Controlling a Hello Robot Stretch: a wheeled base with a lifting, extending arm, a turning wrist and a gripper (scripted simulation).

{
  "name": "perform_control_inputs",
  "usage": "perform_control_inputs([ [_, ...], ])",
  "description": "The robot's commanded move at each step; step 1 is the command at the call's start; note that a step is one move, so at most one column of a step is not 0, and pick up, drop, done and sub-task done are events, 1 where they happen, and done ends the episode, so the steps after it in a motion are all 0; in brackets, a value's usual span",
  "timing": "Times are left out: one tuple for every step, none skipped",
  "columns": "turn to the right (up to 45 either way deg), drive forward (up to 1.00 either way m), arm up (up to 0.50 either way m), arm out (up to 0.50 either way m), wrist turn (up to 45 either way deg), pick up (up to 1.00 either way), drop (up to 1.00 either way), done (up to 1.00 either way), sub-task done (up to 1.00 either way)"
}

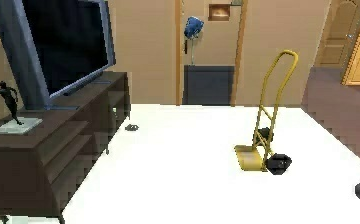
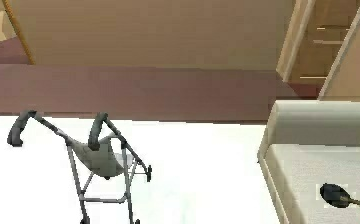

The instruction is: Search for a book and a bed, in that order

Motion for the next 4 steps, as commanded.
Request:
perform_control_inputs([
  [12.0, 0.00, 0.00, 0.00, 0.0, 0.00, 0.00, 0.00, 0.00],
  [0.0, 0.75, 0.00, 0.00, 0.0, 0.00, 0.00, 0.00, 0.00],
  [24.0, 0.00, 0.00, 0.00, 0.0, 0.00, 0.00, 0.00, 0.00],
  [0.0, 0.55, 0.00, 0.00, 0.0, 0.00, 0.00, 0.00, 0.00],
])
